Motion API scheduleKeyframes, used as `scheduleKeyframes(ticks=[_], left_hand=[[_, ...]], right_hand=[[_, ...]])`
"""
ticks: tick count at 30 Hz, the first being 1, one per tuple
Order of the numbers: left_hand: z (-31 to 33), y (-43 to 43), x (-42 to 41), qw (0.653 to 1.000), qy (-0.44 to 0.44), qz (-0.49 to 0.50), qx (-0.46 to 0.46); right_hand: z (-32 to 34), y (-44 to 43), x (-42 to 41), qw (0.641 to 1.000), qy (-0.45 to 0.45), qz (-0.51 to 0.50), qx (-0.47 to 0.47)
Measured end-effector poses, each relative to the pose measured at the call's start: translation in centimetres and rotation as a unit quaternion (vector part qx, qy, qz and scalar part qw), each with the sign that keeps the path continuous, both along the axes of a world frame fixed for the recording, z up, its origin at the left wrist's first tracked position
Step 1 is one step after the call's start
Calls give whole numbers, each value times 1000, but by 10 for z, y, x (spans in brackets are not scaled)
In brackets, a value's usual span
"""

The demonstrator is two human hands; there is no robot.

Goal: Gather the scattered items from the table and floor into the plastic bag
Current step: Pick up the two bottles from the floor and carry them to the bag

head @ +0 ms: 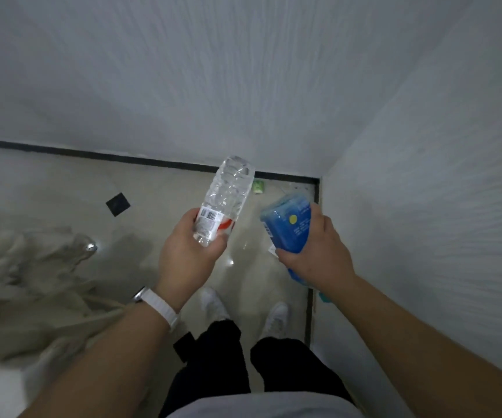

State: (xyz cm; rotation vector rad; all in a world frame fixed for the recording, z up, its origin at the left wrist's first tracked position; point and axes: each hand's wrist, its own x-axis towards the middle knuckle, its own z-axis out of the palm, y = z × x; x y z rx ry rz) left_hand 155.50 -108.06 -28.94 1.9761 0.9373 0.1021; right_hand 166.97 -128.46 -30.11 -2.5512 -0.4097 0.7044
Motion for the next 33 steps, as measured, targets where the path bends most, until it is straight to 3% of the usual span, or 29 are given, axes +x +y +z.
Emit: scheduleKeyframes(ticks=[5, 11, 22, 28, 33], left_hand=[[52, 17, -45, 992, -66, 104, -40], [93, 57, -90, 975, -127, 157, -93], [146, 113, -144, 907, -267, 313, -91], [174, 125, -170, 882, -284, 370, -61], [203, 117, -196, 836, -295, 462, -26]], right_hand=[[59, 46, -14, 996, -25, 66, 45], [108, 110, -41, 983, -55, 152, 81], [166, 211, -78, 952, -17, 218, 215], [181, 268, -87, 921, 2, 303, 246], [202, 313, -101, 869, 41, 410, 272]])
